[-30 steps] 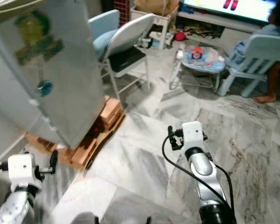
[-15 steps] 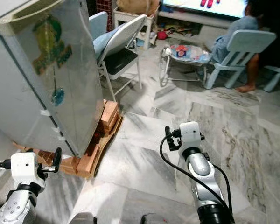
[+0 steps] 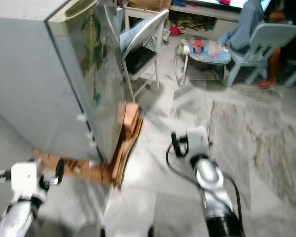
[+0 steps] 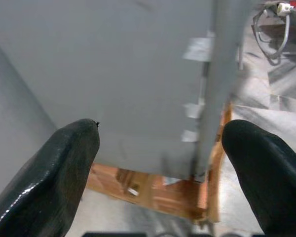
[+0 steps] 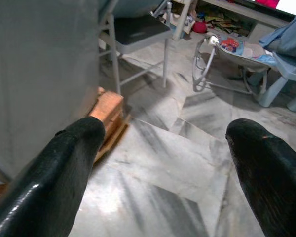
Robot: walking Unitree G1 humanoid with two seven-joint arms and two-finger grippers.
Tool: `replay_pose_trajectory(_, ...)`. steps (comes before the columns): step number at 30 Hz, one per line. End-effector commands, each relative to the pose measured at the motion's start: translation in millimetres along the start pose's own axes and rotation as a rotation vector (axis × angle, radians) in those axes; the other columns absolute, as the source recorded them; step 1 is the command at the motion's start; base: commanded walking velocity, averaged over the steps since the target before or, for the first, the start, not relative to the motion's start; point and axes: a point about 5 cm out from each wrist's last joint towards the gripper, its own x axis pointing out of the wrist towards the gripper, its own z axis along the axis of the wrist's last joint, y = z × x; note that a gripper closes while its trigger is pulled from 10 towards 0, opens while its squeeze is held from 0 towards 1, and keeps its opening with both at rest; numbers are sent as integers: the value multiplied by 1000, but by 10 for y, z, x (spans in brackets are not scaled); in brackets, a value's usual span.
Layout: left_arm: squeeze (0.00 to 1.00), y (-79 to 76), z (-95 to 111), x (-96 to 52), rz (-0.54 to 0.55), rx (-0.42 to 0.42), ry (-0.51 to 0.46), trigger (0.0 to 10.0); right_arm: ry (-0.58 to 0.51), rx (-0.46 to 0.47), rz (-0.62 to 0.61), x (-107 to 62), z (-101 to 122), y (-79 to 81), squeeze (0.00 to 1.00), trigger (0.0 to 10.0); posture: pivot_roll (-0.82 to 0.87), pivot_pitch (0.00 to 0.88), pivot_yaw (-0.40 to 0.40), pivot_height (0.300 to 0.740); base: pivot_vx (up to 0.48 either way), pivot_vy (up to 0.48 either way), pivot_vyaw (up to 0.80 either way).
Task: Restocking fridge
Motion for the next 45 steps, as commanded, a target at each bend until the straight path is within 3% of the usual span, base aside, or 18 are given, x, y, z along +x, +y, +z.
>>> replay_pose_trajectory(1,0,-61,38,11,-11,12,-25,10000,4,-20,-28,-14,4,-93,0,10000,72,103,-51,740,0,0,-800)
replay_pose_trajectory(4,0,-80,54,10,-16,34,-38,10000,4,-23,-29,-14,4,-95,0,10000,70,107,-53,740,0,0,-800)
replay_pose_trajectory(10,0,-126,70,-7,-55,-18,-47,10000,4,-22,-27,-28,-1,-98,0,10000,71,110,-56,740,0,0,-800)
replay_pose_trajectory(15,0,-194,114,-7,-98,-71,-65,10000,-25,-17,-13,-56,54,-59,0,10000,70,112,-64,740,221,0,0)
replay_pose_trajectory(22,0,-223,92,9,-109,-67,-62,10000,-9,-23,-4,-63,23,-47,0,10000,64,116,-69,740,294,0,-551)
replay_pose_trajectory(32,0,-251,112,-6,-121,-75,-66,10000,-8,-29,5,-51,32,-38,0,10000,72,112,-74,740,314,0,0)
replay_pose_trajectory(40,0,-229,75,-22,-108,-59,-50,10000,-8,-42,5,-70,23,-40,0,10000,76,112,-83,740,238,0,0)
replay_pose_trajectory(45,0,-103,47,-23,-71,-62,-49,10000,-15,-52,28,-89,30,17,0,10000,74,121,-81,740,0,0,0)
